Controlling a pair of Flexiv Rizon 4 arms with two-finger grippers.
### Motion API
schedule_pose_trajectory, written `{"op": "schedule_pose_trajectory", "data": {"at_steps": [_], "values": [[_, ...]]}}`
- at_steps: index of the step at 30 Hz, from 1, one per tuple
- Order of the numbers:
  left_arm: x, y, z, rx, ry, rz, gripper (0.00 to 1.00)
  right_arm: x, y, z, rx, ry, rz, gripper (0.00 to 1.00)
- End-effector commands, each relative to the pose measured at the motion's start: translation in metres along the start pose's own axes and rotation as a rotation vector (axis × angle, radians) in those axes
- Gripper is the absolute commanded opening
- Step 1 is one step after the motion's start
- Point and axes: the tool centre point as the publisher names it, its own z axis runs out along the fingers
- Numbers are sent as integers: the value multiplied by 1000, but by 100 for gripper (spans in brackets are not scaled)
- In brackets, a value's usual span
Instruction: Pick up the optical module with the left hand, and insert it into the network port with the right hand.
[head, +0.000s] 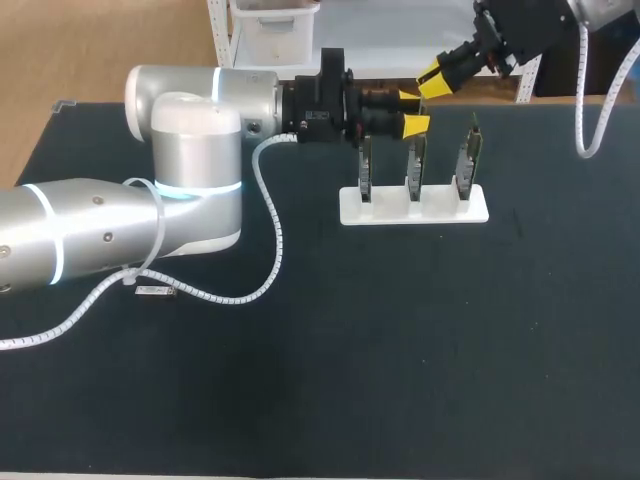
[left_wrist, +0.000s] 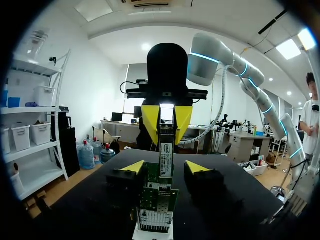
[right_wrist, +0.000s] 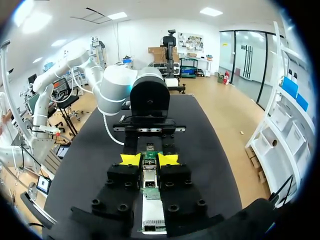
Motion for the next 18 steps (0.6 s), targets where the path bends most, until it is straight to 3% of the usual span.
{"op": "schedule_pose_trajectory", "data": {"at_steps": [1, 13, 18], "values": [[0, 1, 1, 0, 0, -1, 100, 0, 4, 0, 9, -1, 0, 0], [2, -1, -4, 15, 15, -11, 100, 0, 5, 0, 11, -3, 1, 0], [5, -1, -8, 19, 92, -15, 100, 1, 5, 0, 13, -4, 3, 0]]}}
